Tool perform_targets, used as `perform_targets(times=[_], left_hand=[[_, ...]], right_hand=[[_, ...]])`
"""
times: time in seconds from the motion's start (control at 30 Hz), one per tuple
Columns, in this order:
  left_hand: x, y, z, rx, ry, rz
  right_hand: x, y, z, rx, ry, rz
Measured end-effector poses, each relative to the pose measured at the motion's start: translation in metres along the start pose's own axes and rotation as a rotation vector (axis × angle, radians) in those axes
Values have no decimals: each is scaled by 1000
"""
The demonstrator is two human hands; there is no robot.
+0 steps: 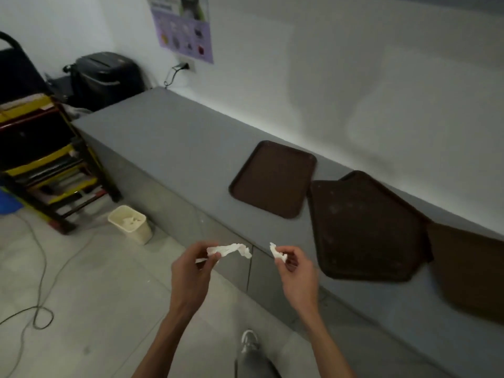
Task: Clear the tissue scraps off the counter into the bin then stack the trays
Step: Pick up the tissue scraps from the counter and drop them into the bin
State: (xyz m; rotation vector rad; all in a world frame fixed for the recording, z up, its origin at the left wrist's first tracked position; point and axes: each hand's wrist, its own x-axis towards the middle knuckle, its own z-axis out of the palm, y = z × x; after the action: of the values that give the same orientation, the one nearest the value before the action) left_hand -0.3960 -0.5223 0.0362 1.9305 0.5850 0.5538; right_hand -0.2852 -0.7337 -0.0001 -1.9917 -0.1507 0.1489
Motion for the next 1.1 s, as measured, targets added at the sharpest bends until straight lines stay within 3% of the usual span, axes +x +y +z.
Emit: perform_targets(times=[0.27, 0.7, 0.93, 1.1], left_hand=[[102, -111, -142, 43, 230, -174], [290, -250, -332, 178, 360, -373], [417, -364, -397, 215, 269, -452], [522, -464, -429, 220, 137, -528]], right_hand=[[64, -49, 214, -26, -203, -52], [158, -153, 529, -18, -556, -5], [204, -164, 673, -64, -471, 44], [234, -141, 788, -97, -352, 182]])
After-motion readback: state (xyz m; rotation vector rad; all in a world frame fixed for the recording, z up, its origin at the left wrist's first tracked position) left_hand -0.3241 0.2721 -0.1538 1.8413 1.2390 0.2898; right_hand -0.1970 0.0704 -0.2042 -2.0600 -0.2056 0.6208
